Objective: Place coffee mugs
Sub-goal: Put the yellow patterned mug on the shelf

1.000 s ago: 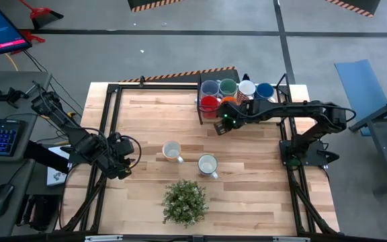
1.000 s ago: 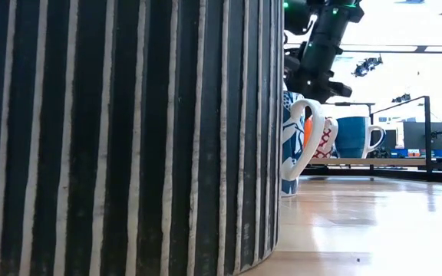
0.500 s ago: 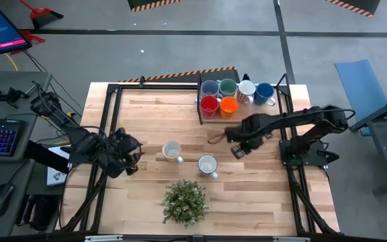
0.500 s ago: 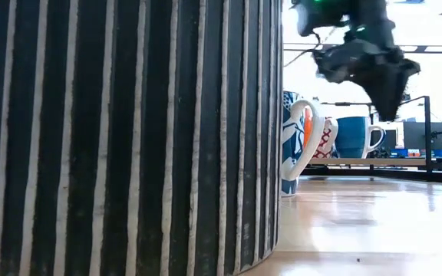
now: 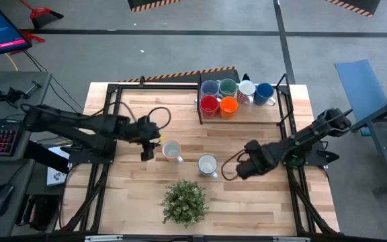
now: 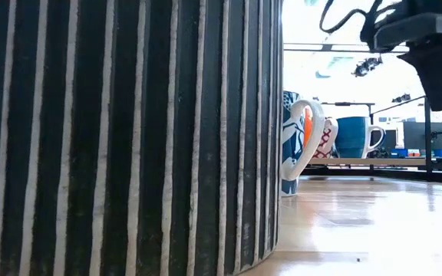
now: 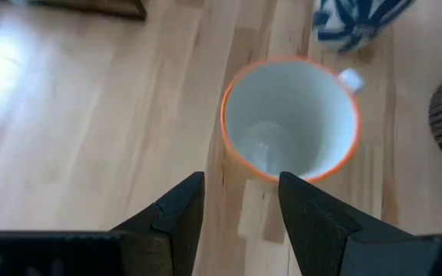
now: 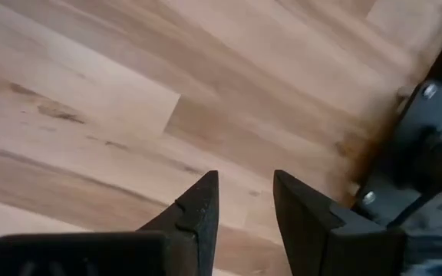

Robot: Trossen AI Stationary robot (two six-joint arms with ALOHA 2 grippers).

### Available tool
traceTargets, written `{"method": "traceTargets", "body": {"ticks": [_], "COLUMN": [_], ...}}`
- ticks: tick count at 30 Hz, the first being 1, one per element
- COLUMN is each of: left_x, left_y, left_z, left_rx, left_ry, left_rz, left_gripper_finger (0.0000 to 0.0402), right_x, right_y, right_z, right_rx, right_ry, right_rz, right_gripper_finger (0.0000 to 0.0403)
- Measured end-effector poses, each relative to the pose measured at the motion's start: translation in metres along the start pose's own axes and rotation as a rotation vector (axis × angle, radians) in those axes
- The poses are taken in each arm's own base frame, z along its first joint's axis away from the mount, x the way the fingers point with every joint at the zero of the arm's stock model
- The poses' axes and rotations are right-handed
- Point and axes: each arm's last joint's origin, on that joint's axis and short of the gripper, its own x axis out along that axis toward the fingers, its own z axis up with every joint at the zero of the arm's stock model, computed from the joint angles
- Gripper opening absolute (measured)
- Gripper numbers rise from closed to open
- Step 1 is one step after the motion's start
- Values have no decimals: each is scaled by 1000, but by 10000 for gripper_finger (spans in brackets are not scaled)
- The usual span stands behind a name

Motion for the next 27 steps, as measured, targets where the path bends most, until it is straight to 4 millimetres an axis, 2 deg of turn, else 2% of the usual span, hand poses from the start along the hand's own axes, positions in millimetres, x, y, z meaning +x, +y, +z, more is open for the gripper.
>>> {"method": "traceTargets", "body": {"ticks": [7,15,22,27], "left_x": [34,51,74,83], "left_y": [14,11,8,7], "left_z": [9,37,33,33], "left_rx": [20,119,172,175], "left_ry": [80,98,205,219], "left_rz": [-37,-38,-37,-38], "left_gripper_finger": [158,158,158,158], "right_x": [-4,-6,-7,-7], "right_y": [4,5,5,4], "right_z": [-29,-49,-58,-60], "right_rx": [114,175,199,207], "right_ry": [-18,-19,-32,-69], "right_rz": [61,99,123,137], "right_gripper_finger": [103,103,103,103]}}
